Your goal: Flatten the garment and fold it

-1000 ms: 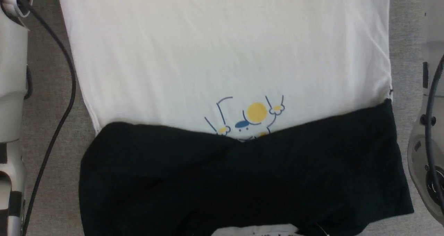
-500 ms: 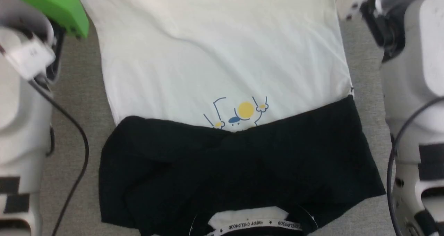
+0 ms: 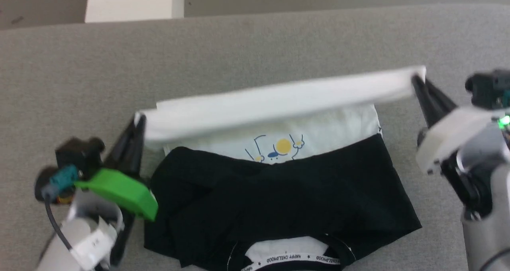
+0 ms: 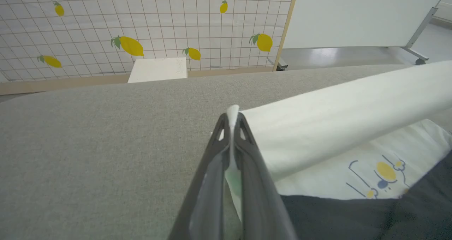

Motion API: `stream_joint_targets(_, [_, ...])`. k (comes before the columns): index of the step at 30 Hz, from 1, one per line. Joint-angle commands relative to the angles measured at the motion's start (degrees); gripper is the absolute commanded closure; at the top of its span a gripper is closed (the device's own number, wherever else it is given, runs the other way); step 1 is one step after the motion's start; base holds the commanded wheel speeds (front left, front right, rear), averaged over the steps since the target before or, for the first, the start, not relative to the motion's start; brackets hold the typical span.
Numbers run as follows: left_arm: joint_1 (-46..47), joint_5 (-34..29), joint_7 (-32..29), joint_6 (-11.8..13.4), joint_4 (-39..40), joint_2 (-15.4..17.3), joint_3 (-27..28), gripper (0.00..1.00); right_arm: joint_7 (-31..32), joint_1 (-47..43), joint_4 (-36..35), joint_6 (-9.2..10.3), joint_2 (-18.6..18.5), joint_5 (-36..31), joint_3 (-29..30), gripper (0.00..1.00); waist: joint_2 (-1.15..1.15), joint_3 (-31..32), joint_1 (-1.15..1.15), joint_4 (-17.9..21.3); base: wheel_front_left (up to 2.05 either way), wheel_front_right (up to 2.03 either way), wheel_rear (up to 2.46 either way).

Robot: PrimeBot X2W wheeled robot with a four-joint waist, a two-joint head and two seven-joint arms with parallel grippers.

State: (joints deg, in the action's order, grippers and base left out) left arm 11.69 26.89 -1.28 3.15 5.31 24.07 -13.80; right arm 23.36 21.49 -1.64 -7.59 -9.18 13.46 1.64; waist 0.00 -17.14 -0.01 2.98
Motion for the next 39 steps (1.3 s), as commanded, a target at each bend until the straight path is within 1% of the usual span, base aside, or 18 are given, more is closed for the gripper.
stream_joint_targets(1, [-2.95, 0.73, -0.17, 0.67, 1.05, -0.44, -0.08, 1.0, 1.44, -3.18, -2.07, 0.1, 0.21, 0.55, 1.12, 1.0, 0.0, 4.83, 0.01, -2.2, 0.0, 0.0, 0.0])
stream_joint_targets(3, [-6.81, 1.41, -0.47, 1.27, 1.92, -0.83, -0.55, 1.0, 3.79, -7.71, -4.73, 0.1, 0.83, 0.69, 2.23, 1.0, 0.0, 5.87, 0.01, -2.59, 0.0, 0.0, 0.0])
stream_joint_targets(6, [-11.99, 3.9, -0.56, 1.5, 2.44, -2.06, -0.92, 1.0, 6.87, -13.8, -7.71, 0.1, 2.11, 0.72, 3.97, 1.0, 0.0, 7.23, 0.01, -2.87, 0.0, 0.0, 0.0])
stream_joint_targets(9, [-15.84, 5.32, -0.34, 1.73, 2.1, -2.67, -1.11, 1.0, 9.01, -18.58, -8.99, 0.1, 2.94, -0.15, 5.39, 1.0, 0.0, 8.1, 0.01, -3.18, 0.0, 0.0, 0.0])
stream_joint_targets(13, [-19.35, 6.51, 0.45, 1.16, 1.25, -3.28, -1.88, 1.0, 11.19, -23.78, -9.53, 0.1, 4.31, -1.34, 6.96, 1.0, 0.0, 8.86, 0.01, -3.61, 0.0, 0.0, 0.0])
stream_joint_targets(18, [-21.5, 6.94, 1.37, 0.17, -1.16, -3.59, -3.06, 1.0, 12.61, -28.92, -8.45, 0.1, 5.72, -2.65, 8.69, 1.0, 0.0, 9.65, 0.01, -4.15, 0.0, 0.0, 0.0])
stream_joint_targets(23, [-21.95, 7.15, 1.84, -0.95, -5.64, -4.23, -4.56, 1.0, 12.56, -31.8, -5.02, 0.1, 6.22, -4.05, 9.71, 1.0, 0.0, 10.4, 0.01, -4.23, 0.0, 0.0, 0.0])
stream_joint_targets(26, [-21.71, 7.38, 1.39, -1.14, -8.0, -5.14, -5.6, 1.0, 12.61, -32.64, -2.53, 0.1, 6.27, -4.11, 9.22, 1.0, 0.0, 10.74, 0.01, -4.12, 0.0, 0.0, 0.0])
stream_joint_targets(27, [-21.54, 7.52, 1.24, -1.05, -8.89, -5.54, -5.83, 1.0, 12.19, -32.68, -1.76, 0.1, 6.27, -3.94, 8.97, 0.93, 0.0, 10.87, 0.01, -4.04, 0.0, 0.0, 0.0])
stream_joint_targets(28, [-21.39, 7.58, 1.21, -0.98, -9.52, -5.8, -5.97, 0.71, 11.85, -32.71, -1.17, 0.1, 6.28, -3.77, 8.52, 0.65, 0.0, 10.99, 0.01, -3.96, 0.0, 0.0, 0.0])
stream_joint_targets(29, [-21.18, 7.5, 1.3, -0.82, -10.23, -5.99, -6.06, 0.07, 11.6, -32.81, -0.48, 0.1, 6.28, -3.43, 7.9, 0.0, 0.0, 11.13, 0.01, -3.88, 0.0, 0.0, 0.0])
stream_joint_targets(30, [-21.06, 7.43, 1.37, -0.68, -10.72, -6.11, -6.11, 0.0, 11.37, -32.84, -0.07, 0.1, 6.28, -3.18, 7.67, 0.0, 0.0, 11.25, 0.01, -3.82, 0.0, 0.0, 0.0])
stream_joint_targets(33, [-20.83, 7.13, 2.29, 0.18, -11.73, -6.24, -5.61, 0.0, 10.25, -32.96, 0.41, 0.1, 6.29, -2.07, 7.59, 0.0, 0.0, 11.97, 0.01, -3.75, 0.0, 0.0, 0.0])
stream_joint_targets(34, [-20.72, 6.75, 3.42, 1.09, -11.8, -6.05, -4.76, 0.0, 9.58, -33.22, -0.07, 0.1, 6.29, -2.1, 8.16, 0.0, 0.0, 12.47, 0.01, -3.84, 0.0, 0.0, 0.0])
stream_joint_targets(37, [-20.34, 5.85, 5.78, 2.34, -11.25, -5.66, -3.44, 0.0, 8.28, -33.5, -1.6, 0.1, 6.29, -1.65, 9.25, 0.0, 0.0, 13.2, 0.01, -3.99, 0.0, 0.0, 0.0])
stream_joint_targets(39, [-19.43, 3.95, 9.29, 4.01, -10.44, -5.3, -2.14, 0.0, 4.91, -32.71, -2.95, 0.1, 6.29, 0.12, 10.75, 0.0, 0.0, 13.86, 0.01, -3.9, 0.0, 0.0, 0.0])
